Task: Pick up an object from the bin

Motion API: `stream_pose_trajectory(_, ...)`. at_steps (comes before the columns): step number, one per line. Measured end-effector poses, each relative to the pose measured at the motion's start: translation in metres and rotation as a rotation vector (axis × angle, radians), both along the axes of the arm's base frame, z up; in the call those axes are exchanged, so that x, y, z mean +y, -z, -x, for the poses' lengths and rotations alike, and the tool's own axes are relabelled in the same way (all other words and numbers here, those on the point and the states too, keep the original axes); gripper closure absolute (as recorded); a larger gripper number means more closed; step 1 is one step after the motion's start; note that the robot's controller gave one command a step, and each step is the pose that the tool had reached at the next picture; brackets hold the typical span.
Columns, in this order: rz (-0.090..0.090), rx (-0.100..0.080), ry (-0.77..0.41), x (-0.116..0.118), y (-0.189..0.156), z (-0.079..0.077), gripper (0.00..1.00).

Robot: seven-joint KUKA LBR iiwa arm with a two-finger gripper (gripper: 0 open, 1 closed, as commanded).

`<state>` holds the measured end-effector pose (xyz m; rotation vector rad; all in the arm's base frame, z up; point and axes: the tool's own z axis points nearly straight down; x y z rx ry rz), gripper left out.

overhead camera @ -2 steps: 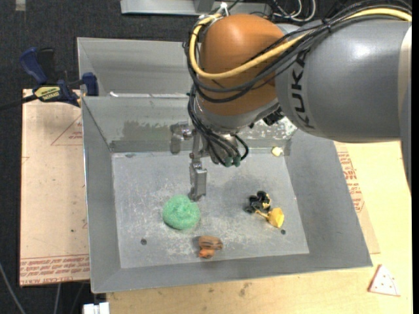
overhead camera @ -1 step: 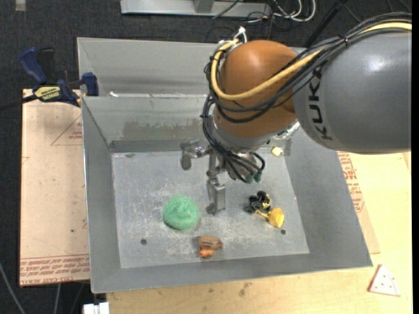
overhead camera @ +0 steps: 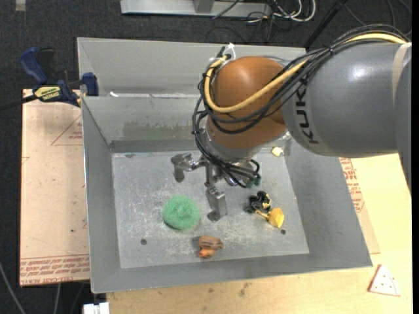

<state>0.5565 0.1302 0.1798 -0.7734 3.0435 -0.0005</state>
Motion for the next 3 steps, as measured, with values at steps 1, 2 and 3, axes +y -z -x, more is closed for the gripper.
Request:
stream_pose_trajectory(1,-0.001,-0.003,-0.336,0.018,0.025,-0.016,0.00)
stream_pose_trajectory(2,-0.002,0.000,-0.221,0.025,0.041,-0.012,0.00)
stream_pose_trajectory(3,-0.002,0.000,-0.237,0.036,0.061,-0.015,0.00)
